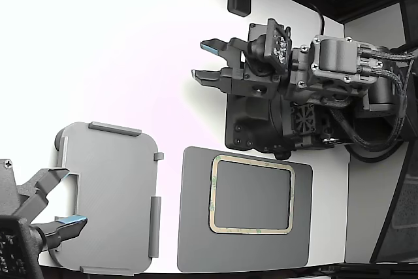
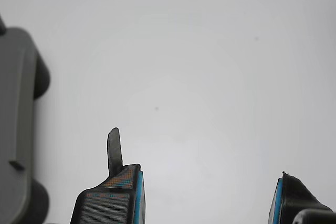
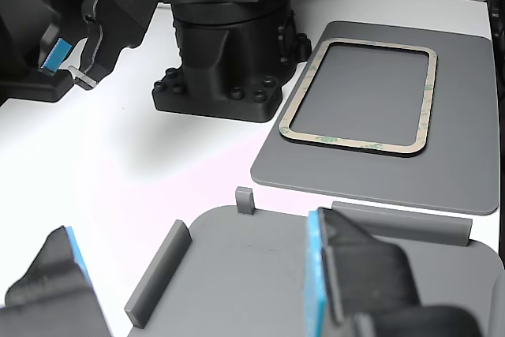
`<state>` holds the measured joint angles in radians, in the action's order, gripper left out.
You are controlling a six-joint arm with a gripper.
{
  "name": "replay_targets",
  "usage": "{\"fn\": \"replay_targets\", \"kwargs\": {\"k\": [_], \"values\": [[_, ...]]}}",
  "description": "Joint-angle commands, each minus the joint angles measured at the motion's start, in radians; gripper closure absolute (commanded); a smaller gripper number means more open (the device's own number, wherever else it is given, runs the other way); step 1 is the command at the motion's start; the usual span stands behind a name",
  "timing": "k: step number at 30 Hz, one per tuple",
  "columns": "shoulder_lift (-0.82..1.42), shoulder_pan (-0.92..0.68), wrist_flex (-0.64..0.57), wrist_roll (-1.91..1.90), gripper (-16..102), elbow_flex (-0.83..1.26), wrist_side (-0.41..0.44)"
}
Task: Move top rectangular frame to the holder.
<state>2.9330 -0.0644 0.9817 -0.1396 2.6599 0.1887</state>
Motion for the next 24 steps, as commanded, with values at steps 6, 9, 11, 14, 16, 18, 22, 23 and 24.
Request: {"fn": "replay_targets", "kwargs": {"k": [6, 9, 11, 14, 16, 18, 22, 23, 24], "values": [[0.021, 0.012, -0.006, 0.006, -14, -0.023, -0.008], [0.021, 0.012, -0.003, 0.003, -14, -0.025, -0.006], [0.021, 0.012, -0.005, 0.003, -14, -0.035, 0.000], [0.020, 0.012, 0.000, -0.002, -14, -0.051, 0.003], [0.021, 0.012, 0.000, -0.003, -14, -0.049, 0.006], [0.021, 0.012, 0.002, -0.005, -14, -0.051, 0.006], [0.021, 0.017, 0.009, -0.038, -14, -0.058, 0.048], [0.018, 0.017, 0.003, -0.038, -14, -0.060, 0.052], [0.002, 0.015, 0.000, -0.038, -14, -0.081, 0.057]]}}
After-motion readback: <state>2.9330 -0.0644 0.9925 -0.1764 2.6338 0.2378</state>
